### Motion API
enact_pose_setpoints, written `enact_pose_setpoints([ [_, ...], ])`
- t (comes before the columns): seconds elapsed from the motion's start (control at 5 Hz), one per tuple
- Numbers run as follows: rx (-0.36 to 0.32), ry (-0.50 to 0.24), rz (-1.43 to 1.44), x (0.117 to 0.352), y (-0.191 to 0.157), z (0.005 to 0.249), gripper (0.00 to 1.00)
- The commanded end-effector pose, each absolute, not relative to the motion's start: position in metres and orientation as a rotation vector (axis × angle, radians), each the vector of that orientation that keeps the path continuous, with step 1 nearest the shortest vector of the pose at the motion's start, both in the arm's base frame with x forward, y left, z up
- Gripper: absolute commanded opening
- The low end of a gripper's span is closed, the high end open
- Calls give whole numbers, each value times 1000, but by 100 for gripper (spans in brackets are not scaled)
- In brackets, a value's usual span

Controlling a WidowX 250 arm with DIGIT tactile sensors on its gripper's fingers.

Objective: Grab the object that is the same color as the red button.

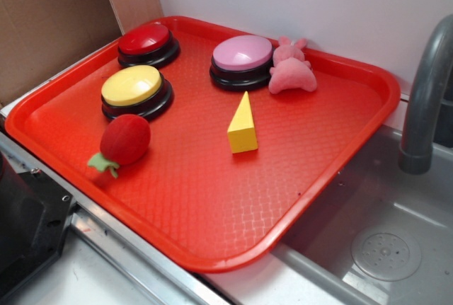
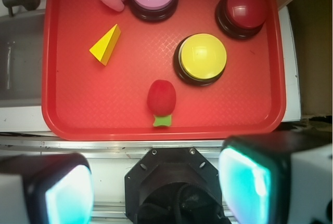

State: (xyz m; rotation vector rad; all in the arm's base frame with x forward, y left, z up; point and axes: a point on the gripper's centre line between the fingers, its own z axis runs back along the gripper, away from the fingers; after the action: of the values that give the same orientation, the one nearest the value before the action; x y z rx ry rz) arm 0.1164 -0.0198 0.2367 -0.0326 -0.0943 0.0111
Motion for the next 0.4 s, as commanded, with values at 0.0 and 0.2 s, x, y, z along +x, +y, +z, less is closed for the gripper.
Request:
enact_pose_setpoints([
  [0.0, -33, -94, 11, 116, -20, 237, 100],
  [0.2, -56, -123, 43, 120, -11, 231, 100],
])
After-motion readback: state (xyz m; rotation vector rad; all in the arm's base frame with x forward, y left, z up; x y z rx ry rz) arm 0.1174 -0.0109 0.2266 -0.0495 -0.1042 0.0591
